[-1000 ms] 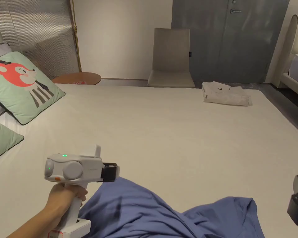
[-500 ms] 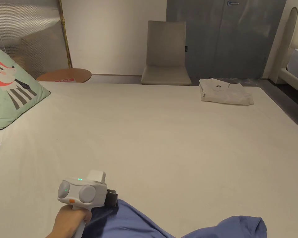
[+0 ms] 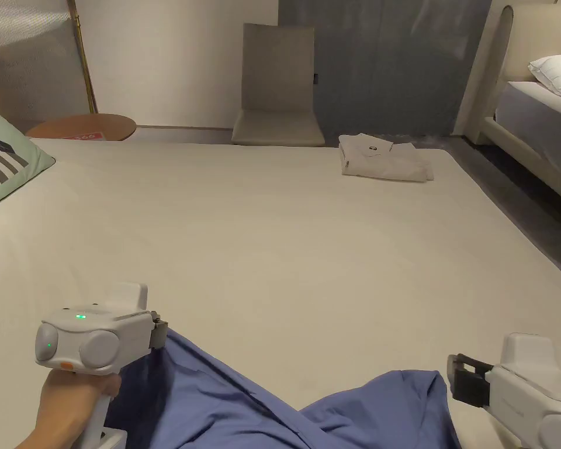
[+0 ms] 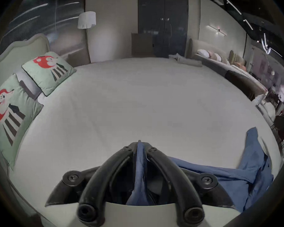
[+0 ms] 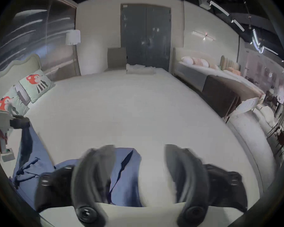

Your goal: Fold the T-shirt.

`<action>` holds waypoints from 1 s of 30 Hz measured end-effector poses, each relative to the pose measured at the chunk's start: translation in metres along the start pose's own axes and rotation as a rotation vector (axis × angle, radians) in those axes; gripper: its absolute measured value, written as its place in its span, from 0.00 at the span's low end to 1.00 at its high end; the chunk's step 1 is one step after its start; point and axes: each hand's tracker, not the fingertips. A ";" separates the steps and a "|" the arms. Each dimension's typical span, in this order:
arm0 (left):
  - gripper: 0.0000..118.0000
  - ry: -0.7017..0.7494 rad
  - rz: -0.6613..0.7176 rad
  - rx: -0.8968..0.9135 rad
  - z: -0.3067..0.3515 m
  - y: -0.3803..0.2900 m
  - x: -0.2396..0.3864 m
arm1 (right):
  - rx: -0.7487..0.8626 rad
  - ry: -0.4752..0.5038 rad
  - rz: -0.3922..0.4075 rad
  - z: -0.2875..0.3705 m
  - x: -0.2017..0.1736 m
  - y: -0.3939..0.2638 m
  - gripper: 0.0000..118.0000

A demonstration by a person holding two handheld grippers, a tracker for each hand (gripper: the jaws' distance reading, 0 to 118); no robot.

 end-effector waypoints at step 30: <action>0.01 0.006 0.170 0.165 0.121 0.023 -0.047 | 0.172 0.072 0.172 0.053 -0.044 0.068 0.05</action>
